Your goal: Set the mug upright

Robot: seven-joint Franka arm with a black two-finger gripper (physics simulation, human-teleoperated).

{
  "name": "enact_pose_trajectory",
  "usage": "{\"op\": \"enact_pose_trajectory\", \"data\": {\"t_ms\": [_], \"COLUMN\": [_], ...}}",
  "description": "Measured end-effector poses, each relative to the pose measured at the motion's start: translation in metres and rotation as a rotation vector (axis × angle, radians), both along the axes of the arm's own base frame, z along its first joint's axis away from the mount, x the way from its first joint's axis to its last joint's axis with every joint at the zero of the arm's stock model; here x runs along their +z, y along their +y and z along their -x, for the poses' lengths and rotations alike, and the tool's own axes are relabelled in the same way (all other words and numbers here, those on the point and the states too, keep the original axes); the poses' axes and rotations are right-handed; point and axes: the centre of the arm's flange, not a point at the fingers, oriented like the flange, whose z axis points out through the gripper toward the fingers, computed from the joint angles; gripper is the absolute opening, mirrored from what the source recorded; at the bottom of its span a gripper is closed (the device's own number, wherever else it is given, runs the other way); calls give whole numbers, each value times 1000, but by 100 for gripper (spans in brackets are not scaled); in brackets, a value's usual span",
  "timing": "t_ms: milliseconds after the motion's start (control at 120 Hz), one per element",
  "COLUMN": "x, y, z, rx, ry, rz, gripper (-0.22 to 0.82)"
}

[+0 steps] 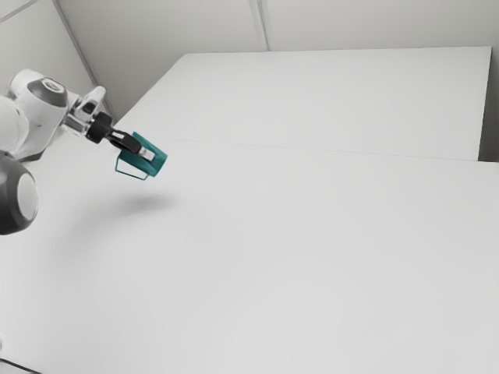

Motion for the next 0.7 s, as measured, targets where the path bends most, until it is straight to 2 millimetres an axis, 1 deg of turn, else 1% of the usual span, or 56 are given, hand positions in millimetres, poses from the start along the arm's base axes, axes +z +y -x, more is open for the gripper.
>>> {"op": "enact_pose_trajectory", "data": {"t_ms": [75,125,208,300,458,533,700], "x": [18,25,28,28,25,23,-4], "y": [-36,-58,-90,-115,-143,-150,-155], "z": [12,21,39,59,90,99,112], "rx": [-61,-101,-159,-207,-248,-248,-225], "ry": [18,34,63,86,104,103,119], "rz": [-98,-168,-282,-404,-583,-648,-746], "gripper": [-17,-18,-18,-18,-18,-18,-18]}}
